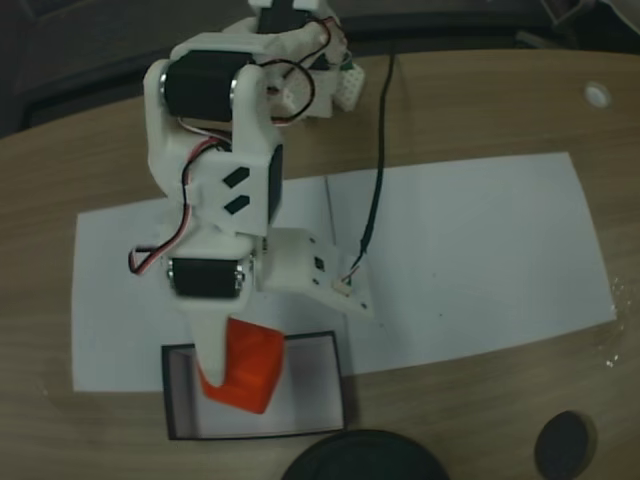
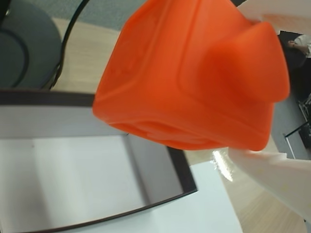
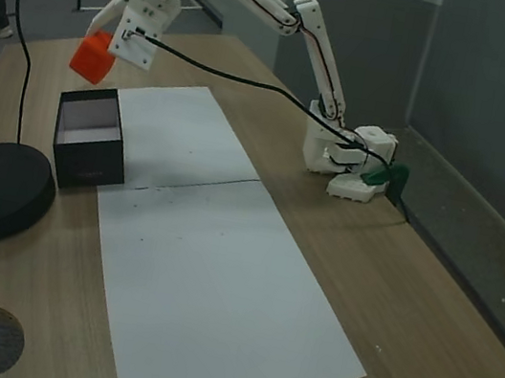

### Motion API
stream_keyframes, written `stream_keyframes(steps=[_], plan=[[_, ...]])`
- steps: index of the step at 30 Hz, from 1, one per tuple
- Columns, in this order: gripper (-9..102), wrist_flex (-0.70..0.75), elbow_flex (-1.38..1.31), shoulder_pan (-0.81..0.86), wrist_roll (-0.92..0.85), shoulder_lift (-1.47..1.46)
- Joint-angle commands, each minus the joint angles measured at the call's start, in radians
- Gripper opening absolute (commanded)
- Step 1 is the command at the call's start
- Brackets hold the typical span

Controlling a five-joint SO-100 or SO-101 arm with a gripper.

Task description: Grab a orange square and put it in the box.

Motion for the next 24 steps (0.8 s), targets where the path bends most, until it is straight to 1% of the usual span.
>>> stream_keyframes(steps=[1,13,16,19,21,24], plan=[[14,-0.003,-0.069,0.005,0.025,-0.015],[15,-0.008,-0.071,-0.002,0.048,-0.181],[25,-0.005,-0.071,0.0,0.109,-0.184],[35,-0.002,-0.071,0.0,0.115,-0.184],[38,0.015,-0.071,-0.002,0.115,-0.183],[38,0.037,-0.089,-0.003,0.12,-0.181]])
